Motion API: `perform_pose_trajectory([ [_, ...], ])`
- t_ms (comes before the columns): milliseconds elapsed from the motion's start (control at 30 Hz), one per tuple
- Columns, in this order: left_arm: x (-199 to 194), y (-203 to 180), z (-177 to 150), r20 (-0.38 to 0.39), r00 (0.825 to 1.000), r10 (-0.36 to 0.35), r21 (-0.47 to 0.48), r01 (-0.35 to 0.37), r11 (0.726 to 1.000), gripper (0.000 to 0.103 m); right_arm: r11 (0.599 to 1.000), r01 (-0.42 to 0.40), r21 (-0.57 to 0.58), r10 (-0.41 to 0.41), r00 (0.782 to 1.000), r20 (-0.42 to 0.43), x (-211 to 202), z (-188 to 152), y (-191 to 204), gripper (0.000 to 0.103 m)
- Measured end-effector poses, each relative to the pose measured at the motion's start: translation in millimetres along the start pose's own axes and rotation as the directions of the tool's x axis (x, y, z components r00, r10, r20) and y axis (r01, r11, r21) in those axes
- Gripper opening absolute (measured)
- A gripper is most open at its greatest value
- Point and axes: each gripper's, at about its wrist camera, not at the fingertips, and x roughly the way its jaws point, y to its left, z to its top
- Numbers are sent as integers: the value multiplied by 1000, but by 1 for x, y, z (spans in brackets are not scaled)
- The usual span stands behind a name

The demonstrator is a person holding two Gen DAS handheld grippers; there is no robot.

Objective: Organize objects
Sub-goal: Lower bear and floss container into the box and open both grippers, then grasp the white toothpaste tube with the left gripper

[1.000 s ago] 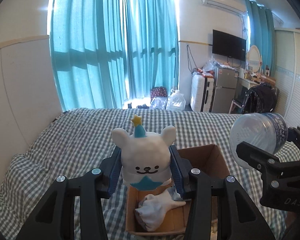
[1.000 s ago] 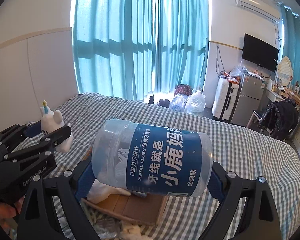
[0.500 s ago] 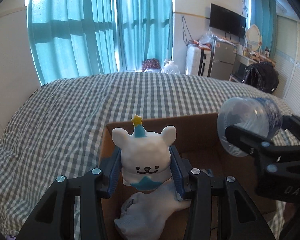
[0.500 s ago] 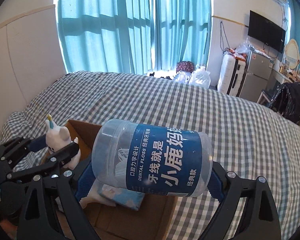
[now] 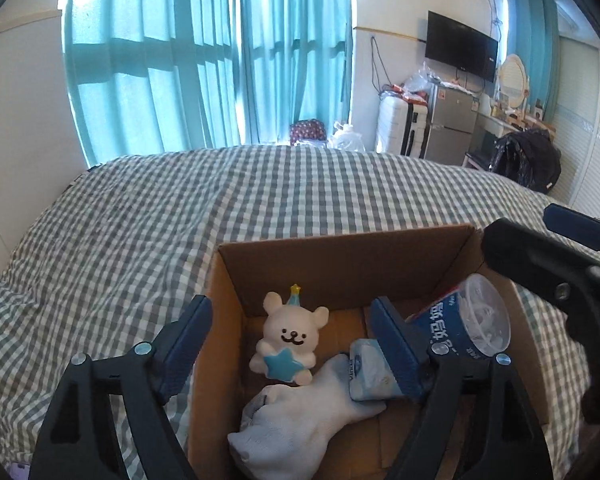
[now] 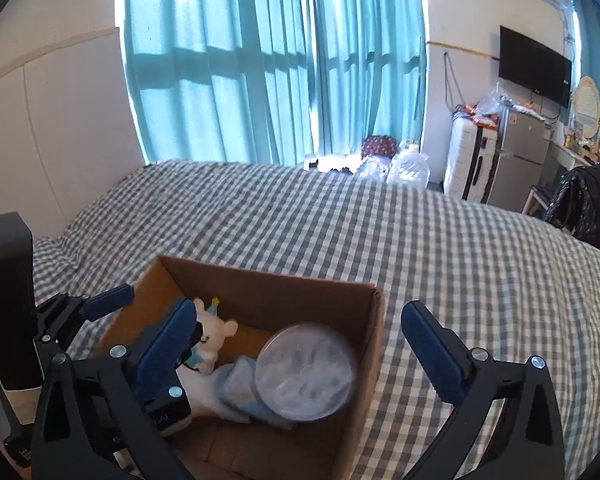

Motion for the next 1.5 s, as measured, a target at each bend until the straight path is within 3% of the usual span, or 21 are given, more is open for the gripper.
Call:
perform_pose_trajectory([
  [100,-22,4,6,14,1000,-9,-23,10,1000,85,1000,15,-7,-15,999,35,-29,8,5,103],
  [167,-45,6,12,45,999,-4,-30,5,1000,98,999,32,-14,-31,997,66,-54,15,9,103],
  [233,-71,7,15,96,995,5,-35,-2,999,102,999,41,-16,-39,995,89,-78,20,14,103],
  [400,-142,7,19,190,982,22,-30,-17,999,103,997,70,-19,-67,989,131,-138,23,22,103],
  [600,-206,9,9,252,966,57,-29,-52,998,103,993,122,-5,-119,973,197,-209,13,30,103],
  [867,-258,22,-27,294,953,76,-45,-66,997,103,986,167,12,-166,961,223,-269,-28,35,103],
  [1133,-271,31,-82,331,930,160,-121,-127,985,103,981,186,54,-193,956,222,-273,-86,36,103],
  [1333,-250,43,-130,280,935,216,-183,-169,968,103,982,178,63,-186,968,167,-241,-135,36,103],
  [1500,-222,53,-152,211,955,211,-188,-172,967,103,984,155,82,-165,979,122,-218,-171,31,103],
])
